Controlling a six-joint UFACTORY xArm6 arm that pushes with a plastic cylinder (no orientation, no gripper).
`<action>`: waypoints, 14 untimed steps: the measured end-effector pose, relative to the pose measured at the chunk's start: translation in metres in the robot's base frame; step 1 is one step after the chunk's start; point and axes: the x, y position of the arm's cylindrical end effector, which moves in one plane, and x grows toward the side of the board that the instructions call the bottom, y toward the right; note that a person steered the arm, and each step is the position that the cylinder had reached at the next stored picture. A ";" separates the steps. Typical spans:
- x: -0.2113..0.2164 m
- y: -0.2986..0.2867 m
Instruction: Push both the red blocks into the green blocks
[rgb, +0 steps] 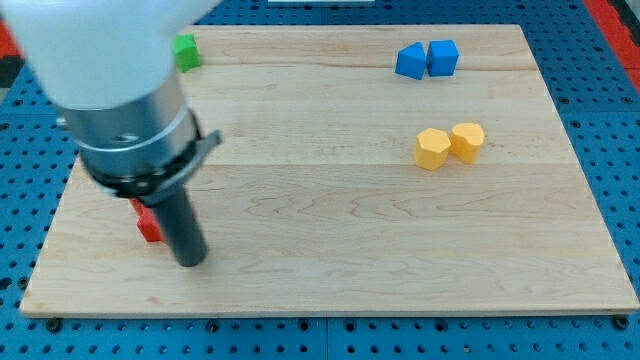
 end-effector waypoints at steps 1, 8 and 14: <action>-0.020 -0.041; -0.222 -0.082; -0.262 -0.084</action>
